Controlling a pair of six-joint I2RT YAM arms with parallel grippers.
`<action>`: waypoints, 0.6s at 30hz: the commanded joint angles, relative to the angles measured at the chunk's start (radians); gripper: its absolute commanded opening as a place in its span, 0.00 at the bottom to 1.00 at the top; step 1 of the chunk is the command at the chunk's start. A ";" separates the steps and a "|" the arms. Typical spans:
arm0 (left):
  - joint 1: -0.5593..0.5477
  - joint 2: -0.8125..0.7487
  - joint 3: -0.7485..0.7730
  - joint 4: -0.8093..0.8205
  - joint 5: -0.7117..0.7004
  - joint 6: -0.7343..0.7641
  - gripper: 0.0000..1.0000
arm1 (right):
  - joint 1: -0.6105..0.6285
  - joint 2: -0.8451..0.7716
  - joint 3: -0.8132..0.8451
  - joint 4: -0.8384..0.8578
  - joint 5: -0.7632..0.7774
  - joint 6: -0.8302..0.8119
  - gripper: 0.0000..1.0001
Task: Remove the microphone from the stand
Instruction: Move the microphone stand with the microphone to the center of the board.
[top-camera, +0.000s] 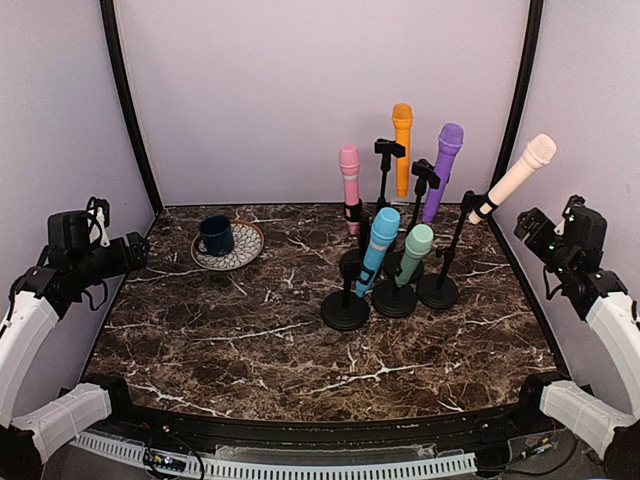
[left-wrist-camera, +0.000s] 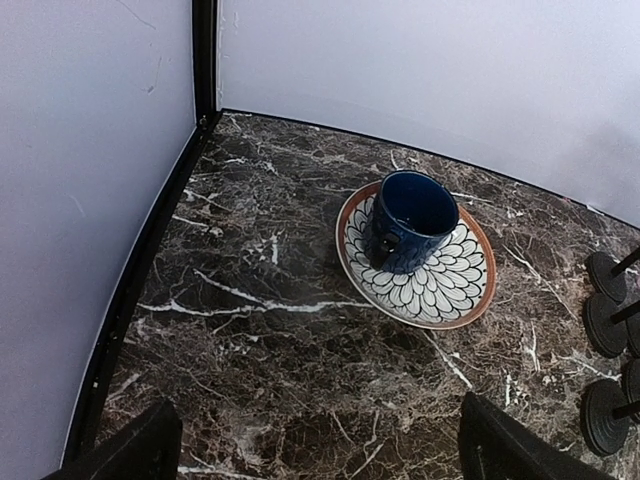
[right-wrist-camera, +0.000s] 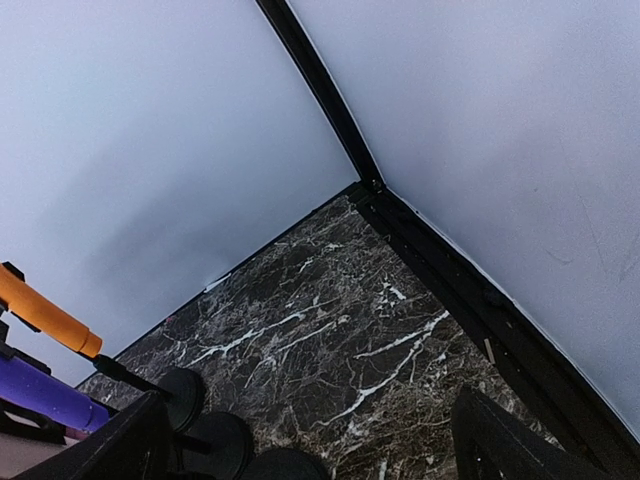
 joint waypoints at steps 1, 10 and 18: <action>0.002 -0.033 -0.012 0.004 0.082 0.002 0.99 | -0.003 -0.006 0.019 0.022 -0.030 0.020 0.99; -0.014 -0.040 -0.040 0.125 0.484 -0.021 0.90 | -0.003 -0.003 -0.018 0.122 -0.249 -0.007 0.99; -0.323 0.046 -0.088 0.552 0.512 -0.121 0.87 | -0.003 -0.016 -0.037 0.164 -0.300 -0.014 0.99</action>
